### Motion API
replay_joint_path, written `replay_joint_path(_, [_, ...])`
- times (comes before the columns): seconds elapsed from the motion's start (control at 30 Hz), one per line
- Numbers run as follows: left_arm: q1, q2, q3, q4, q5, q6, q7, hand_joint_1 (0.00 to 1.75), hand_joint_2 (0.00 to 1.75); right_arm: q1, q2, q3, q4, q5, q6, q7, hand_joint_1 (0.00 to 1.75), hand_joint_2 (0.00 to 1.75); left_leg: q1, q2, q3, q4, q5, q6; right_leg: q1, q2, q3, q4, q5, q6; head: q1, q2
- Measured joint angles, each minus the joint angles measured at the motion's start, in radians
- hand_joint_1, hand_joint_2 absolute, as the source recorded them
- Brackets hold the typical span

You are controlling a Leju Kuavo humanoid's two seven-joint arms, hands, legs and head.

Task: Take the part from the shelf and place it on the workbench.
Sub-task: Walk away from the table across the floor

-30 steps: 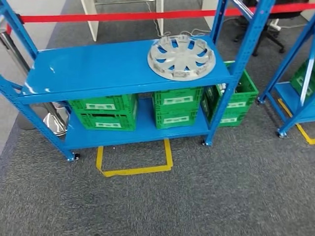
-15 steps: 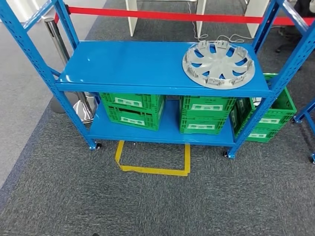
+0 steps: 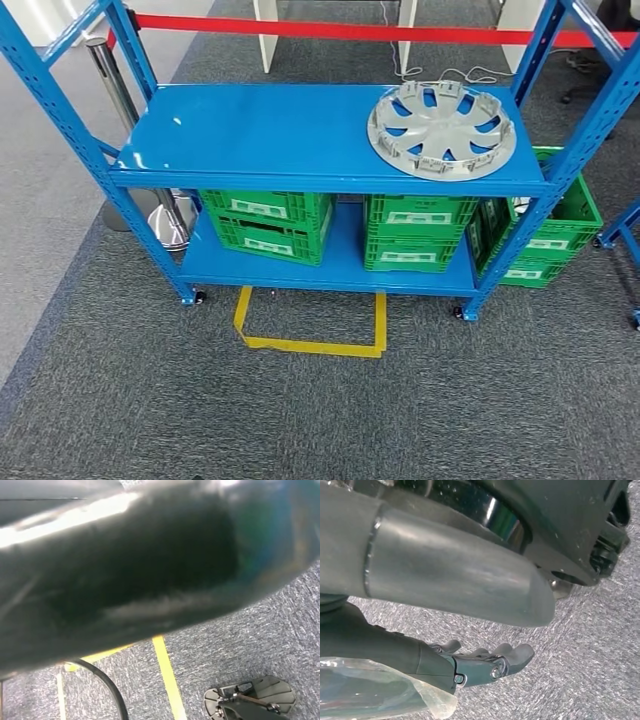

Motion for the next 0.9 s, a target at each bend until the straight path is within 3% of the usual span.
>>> replay_joint_path(0.03, [0.000, -0.001, 0.000, 0.000, -0.002, 0.000, 0.000, 0.00, 0.00, -0.001, 0.000, 0.000, 0.000, 0.000, 0.001, -0.001, 0.00, 0.00, 0.003, 0.003, 0.012, -0.015, 0.003, -0.001, 0.002, -0.009, -0.002, 0.010, 0.000, 0.004, 0.002, 0.000])
replay_joint_path(0.1, [0.002, -0.002, 0.000, 0.000, -0.005, 0.000, 0.000, 0.00, 0.00, -0.005, 0.000, 0.000, 0.000, 0.001, 0.002, -0.002, 0.00, 0.00, 0.008, 0.012, 0.031, -0.028, 0.007, -0.006, 0.004, -0.033, -0.034, 0.065, -0.037, 0.009, 0.009, 0.000])
replay_joint_path(0.17, [0.003, -0.001, 0.001, 0.000, -0.007, 0.000, 0.000, 0.00, 0.00, -0.008, 0.000, 0.000, 0.000, 0.001, 0.004, -0.002, 0.00, 0.00, 0.007, 0.022, 0.036, -0.028, 0.004, -0.009, 0.004, -0.051, -0.099, 0.176, -0.089, 0.016, 0.015, 0.000])
replay_joint_path(0.2, [0.004, -0.001, 0.001, 0.000, -0.007, 0.000, 0.000, 0.00, 0.00, -0.007, 0.000, 0.000, 0.000, 0.001, 0.004, -0.002, 0.00, 0.00, 0.007, 0.025, 0.038, -0.027, 0.000, -0.011, 0.004, -0.054, -0.130, 0.222, -0.102, 0.018, 0.015, 0.000])
replay_joint_path(0.23, [0.005, -0.001, 0.001, 0.000, -0.008, 0.000, 0.000, 0.00, 0.00, -0.004, 0.000, 0.000, 0.000, 0.001, 0.004, -0.002, 0.00, 0.00, 0.008, 0.027, 0.042, -0.027, -0.004, -0.014, 0.003, -0.054, -0.148, 0.238, -0.097, 0.022, 0.016, 0.000])
replay_joint_path(0.27, [0.007, -0.002, 0.001, 0.000, -0.008, 0.000, 0.000, 0.00, 0.00, -0.001, 0.000, -0.001, 0.000, 0.001, 0.004, -0.002, 0.00, 0.00, 0.009, 0.027, 0.048, -0.026, -0.010, -0.017, 0.002, -0.055, -0.146, 0.216, -0.071, 0.025, 0.016, 0.000])
replay_joint_path(0.33, [0.009, -0.002, 0.001, 0.000, -0.008, 0.000, 0.000, 0.00, 0.00, 0.002, -0.001, -0.001, 0.000, 0.001, 0.004, -0.003, 0.00, 0.00, 0.014, 0.026, 0.062, -0.020, -0.025, -0.028, -0.002, -0.050, -0.098, 0.096, 0.003, 0.033, 0.016, 0.000])
replay_joint_path(0.37, [0.008, -0.001, 0.002, 0.000, -0.008, 0.000, 0.000, 0.00, 0.00, 0.001, 0.000, -0.001, 0.000, 0.001, 0.004, -0.003, 0.00, 0.00, 0.014, 0.025, 0.066, -0.015, -0.034, -0.035, -0.002, -0.045, -0.074, 0.041, 0.015, 0.031, 0.017, 0.000])
replay_joint_path(0.43, [0.006, 0.000, 0.002, 0.000, -0.008, 0.001, 0.000, 0.00, 0.00, 0.000, 0.002, -0.001, 0.000, 0.001, 0.005, -0.003, 0.00, 0.00, 0.013, 0.023, 0.067, -0.006, -0.049, -0.048, 0.000, -0.036, -0.049, -0.003, 0.004, 0.009, 0.017, 0.000])
replay_joint_path(0.5, [0.006, 0.001, 0.002, 0.000, -0.008, 0.002, 0.000, 0.00, 0.00, 0.002, 0.003, -0.001, 0.000, 0.001, 0.005, -0.004, 0.00, 0.00, 0.013, 0.024, 0.070, 0.004, -0.056, -0.055, 0.003, -0.041, -0.039, -0.001, -0.004, -0.020, 0.015, 0.000])
replay_joint_path(0.53, [0.006, 0.001, 0.002, 0.000, -0.008, 0.002, 0.000, 0.00, 0.00, 0.005, 0.003, -0.001, 0.000, 0.001, 0.005, -0.004, 0.00, 0.00, 0.013, 0.034, 0.068, 0.020, -0.056, -0.059, 0.003, -0.046, -0.031, 0.000, -0.005, -0.028, 0.014, 0.000])
replay_joint_path(0.6, [0.004, 0.001, 0.002, 0.000, -0.008, 0.002, 0.000, 0.00, 0.00, 0.007, 0.004, -0.002, 0.000, 0.001, 0.006, -0.005, 0.00, 0.00, 0.013, 0.064, 0.027, 0.102, -0.062, -0.066, 0.004, -0.057, -0.006, -0.001, -0.018, -0.038, 0.010, 0.000])
replay_joint_path(0.67, [0.001, -0.001, 0.002, 0.000, -0.008, 0.002, 0.000, 0.00, 0.00, 0.008, 0.004, -0.002, 0.000, 0.000, 0.009, -0.008, 0.00, 0.00, 0.012, 0.089, -0.057, 0.229, -0.098, -0.070, 0.008, -0.068, 0.015, -0.002, -0.037, -0.041, 0.005, 0.000])
replay_joint_path(0.73, [0.004, -0.002, 0.003, 0.000, -0.008, 0.002, 0.000, 0.00, 0.00, 0.009, 0.004, -0.003, 0.000, 0.000, 0.011, -0.012, 0.00, 0.00, 0.009, 0.093, -0.126, 0.302, -0.141, -0.063, 0.013, -0.073, 0.039, -0.002, -0.059, -0.042, 0.005, 0.000])
replay_joint_path(0.77, [0.007, -0.002, 0.003, 0.000, -0.008, 0.002, 0.000, 0.00, 0.00, 0.009, 0.004, -0.004, 0.000, 0.000, 0.012, -0.012, 0.00, 0.00, 0.005, 0.093, -0.140, 0.295, -0.144, -0.054, 0.015, -0.075, 0.051, -0.002, -0.071, -0.043, 0.005, 0.000])
replay_joint_path(0.8, [0.009, -0.002, 0.004, 0.000, -0.008, 0.002, 0.000, 0.00, 0.00, 0.010, 0.004, -0.004, 0.000, -0.001, 0.012, -0.013, 0.00, 0.00, -0.003, 0.093, -0.141, 0.259, -0.127, -0.043, 0.017, -0.077, 0.065, -0.003, -0.083, -0.044, 0.005, 0.000])
replay_joint_path(0.9, [0.013, 0.000, 0.006, 0.000, -0.009, 0.002, 0.000, 0.00, 0.00, 0.011, 0.008, -0.004, 0.002, -0.001, 0.015, -0.013, 0.00, 0.00, -0.037, 0.099, -0.122, 0.103, 0.018, 0.002, 0.018, -0.082, 0.102, -0.015, -0.117, -0.043, 0.006, 0.000])
